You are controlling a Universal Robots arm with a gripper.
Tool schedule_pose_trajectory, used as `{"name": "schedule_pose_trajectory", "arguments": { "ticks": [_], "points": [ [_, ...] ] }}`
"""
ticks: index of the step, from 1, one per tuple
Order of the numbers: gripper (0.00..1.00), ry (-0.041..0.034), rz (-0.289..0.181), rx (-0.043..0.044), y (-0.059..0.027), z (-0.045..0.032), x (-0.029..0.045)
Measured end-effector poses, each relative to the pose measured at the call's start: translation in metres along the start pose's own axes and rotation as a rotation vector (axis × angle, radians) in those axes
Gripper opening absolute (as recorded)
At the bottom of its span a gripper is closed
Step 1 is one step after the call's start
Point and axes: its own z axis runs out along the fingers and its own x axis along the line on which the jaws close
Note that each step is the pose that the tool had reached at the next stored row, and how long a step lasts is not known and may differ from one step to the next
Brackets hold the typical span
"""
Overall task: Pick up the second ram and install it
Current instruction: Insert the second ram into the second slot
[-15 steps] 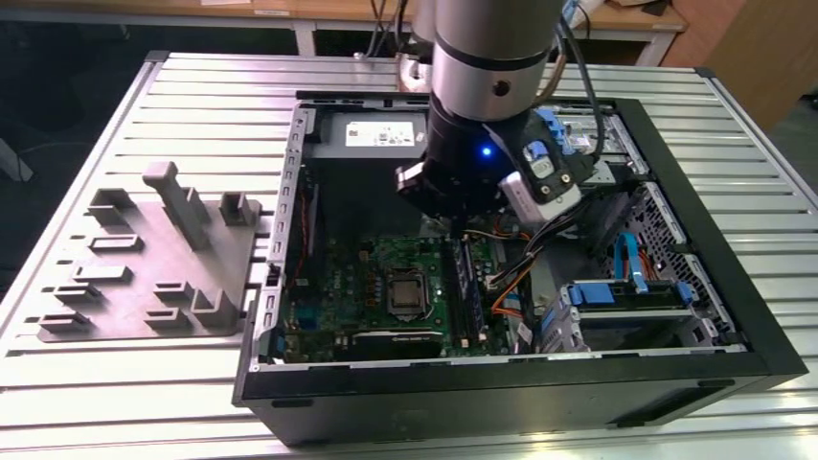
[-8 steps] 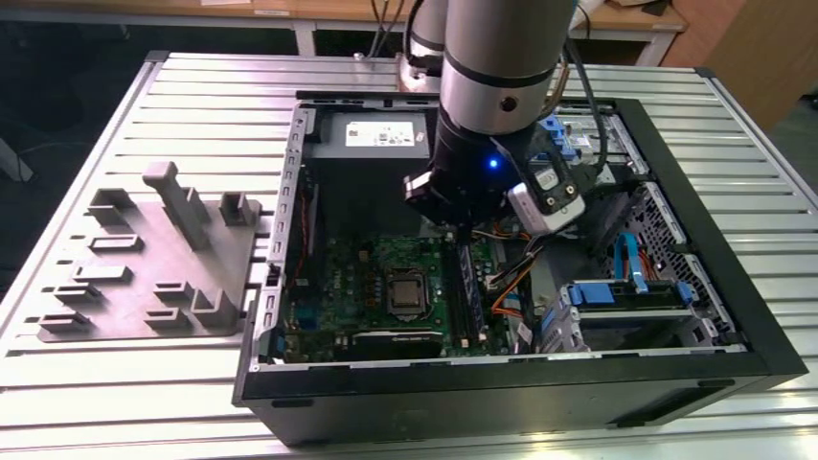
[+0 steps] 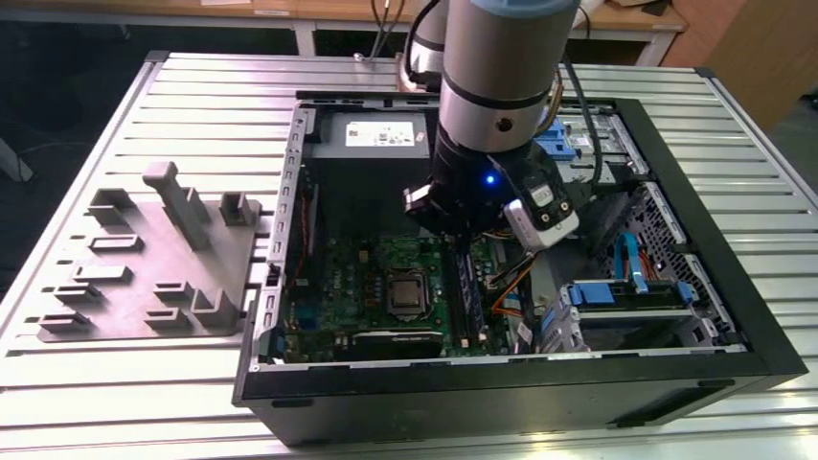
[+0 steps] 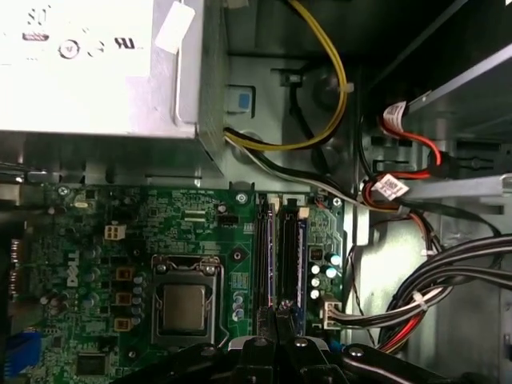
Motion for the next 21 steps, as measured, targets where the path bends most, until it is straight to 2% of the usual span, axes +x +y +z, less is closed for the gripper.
{"name": "schedule_pose_trajectory", "arguments": {
  "ticks": [5,10,21],
  "points": [
    [0.11,-0.0005,0.011,0.0005,-0.0028,0.0054,0.0002],
    [0.11,-0.0006,0.014,0.0005,-0.0031,0.009,-0.0051],
    [0.11,-0.002,0.021,0.0004,-0.0048,0.0272,-0.0038]
  ]
}}
